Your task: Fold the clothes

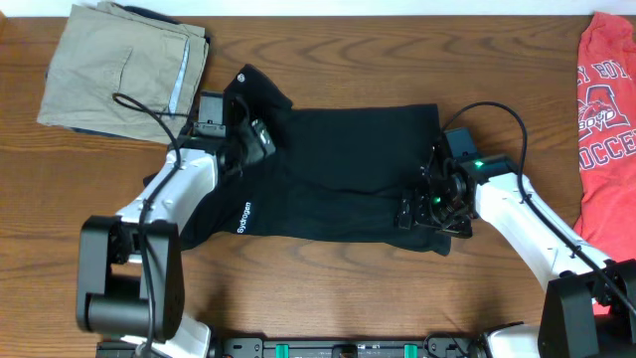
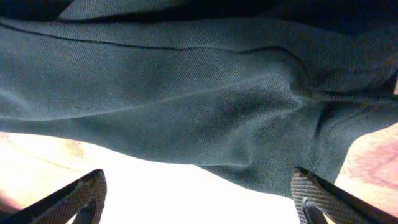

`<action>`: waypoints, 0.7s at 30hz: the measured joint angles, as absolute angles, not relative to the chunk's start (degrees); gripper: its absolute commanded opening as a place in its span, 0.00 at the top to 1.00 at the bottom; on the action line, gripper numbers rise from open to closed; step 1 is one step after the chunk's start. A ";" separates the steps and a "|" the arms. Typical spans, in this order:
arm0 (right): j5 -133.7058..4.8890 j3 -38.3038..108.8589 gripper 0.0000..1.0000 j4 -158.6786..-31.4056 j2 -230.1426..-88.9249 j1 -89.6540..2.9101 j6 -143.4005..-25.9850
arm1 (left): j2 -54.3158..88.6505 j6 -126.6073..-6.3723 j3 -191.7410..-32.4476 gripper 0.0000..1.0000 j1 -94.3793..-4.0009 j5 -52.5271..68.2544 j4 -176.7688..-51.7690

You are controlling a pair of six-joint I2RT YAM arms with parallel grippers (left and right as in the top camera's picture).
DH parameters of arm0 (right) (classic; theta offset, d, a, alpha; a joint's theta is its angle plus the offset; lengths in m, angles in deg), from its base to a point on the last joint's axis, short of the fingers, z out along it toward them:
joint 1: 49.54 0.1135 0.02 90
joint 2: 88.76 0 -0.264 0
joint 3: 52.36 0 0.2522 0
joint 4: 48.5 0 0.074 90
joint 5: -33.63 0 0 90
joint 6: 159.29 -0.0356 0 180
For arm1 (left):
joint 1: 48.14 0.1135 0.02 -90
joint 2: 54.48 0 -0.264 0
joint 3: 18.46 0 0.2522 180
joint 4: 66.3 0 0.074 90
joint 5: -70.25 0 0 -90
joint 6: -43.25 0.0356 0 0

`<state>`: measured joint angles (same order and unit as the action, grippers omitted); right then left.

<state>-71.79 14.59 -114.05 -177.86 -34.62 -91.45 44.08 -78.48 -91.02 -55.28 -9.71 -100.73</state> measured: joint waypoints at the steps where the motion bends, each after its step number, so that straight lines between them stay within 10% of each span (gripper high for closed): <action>1: -71.74 14.57 0.14 -114.05 -177.86 -34.62 -91.42 | 43.28 -78.35 -91.00 0.02 -55.26 -9.71 -102.94; 5: -71.30 14.28 0.56 -112.89 -177.86 -34.62 -91.58 | 38.12 -77.49 -91.09 0.03 -55.26 -9.69 -114.56; 11: -70.63 9.58 0.96 -104.80 -177.97 -34.62 -93.20 | 37.88 -75.66 -91.11 0.45 -55.26 -11.22 -123.53; 21: -68.00 7.05 0.99 -102.09 -181.23 -35.45 -97.39 | 47.21 -73.04 -91.11 0.75 -54.88 -12.35 -123.70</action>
